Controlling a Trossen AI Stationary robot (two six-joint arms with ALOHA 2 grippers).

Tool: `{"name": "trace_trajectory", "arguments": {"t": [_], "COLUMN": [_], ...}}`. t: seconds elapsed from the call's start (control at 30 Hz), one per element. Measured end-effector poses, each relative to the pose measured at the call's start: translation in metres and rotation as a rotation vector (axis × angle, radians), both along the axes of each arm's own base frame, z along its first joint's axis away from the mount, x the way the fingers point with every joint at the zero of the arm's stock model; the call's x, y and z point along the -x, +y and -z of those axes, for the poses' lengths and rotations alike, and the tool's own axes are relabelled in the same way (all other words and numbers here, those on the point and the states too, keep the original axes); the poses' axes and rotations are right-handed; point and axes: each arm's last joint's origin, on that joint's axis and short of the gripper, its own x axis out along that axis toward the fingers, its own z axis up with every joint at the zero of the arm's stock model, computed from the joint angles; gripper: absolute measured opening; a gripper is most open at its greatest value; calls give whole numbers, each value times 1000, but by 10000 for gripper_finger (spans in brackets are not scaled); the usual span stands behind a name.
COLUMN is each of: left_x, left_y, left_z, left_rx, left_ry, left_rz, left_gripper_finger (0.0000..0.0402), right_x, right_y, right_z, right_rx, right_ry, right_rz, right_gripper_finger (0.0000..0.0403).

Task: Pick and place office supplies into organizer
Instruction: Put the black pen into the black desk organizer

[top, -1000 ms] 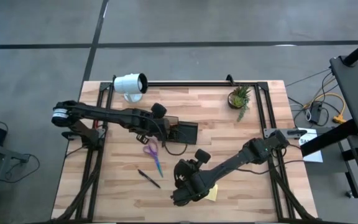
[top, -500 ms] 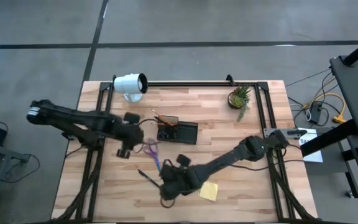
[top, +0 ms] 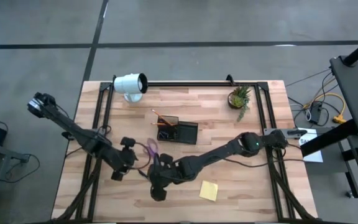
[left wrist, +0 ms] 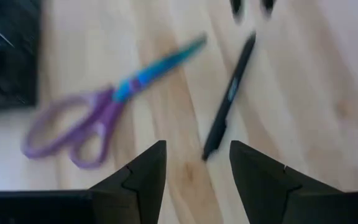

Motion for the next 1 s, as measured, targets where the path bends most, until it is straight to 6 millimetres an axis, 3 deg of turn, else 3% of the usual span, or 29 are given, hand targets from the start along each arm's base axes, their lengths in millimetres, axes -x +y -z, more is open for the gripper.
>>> {"name": "trace_trajectory", "arguments": {"t": [0.17,0.3,0.57,0.67,1.0], "left_x": [-3,-8,-14,-17,-24], "left_y": [-9,-14,-19,-21,-26], "left_z": [22,30,44,49,63], "left_rx": [-3,-46,-102,-118,-137], "left_ry": [5,10,54,63,99], "left_rz": [29,75,122,149,152], "left_gripper_finger": [161,161,161,161,161], "right_x": [1,5,5,6,7], "right_y": [-1,11,29,30,27], "right_z": [7,19,40,51,61], "right_rx": [-28,-90,-67,-37,4], "right_ry": [36,76,62,82,100], "right_rz": [-25,-75,-88,-91,-73], "right_gripper_finger": [123,144,146,145,112]}}
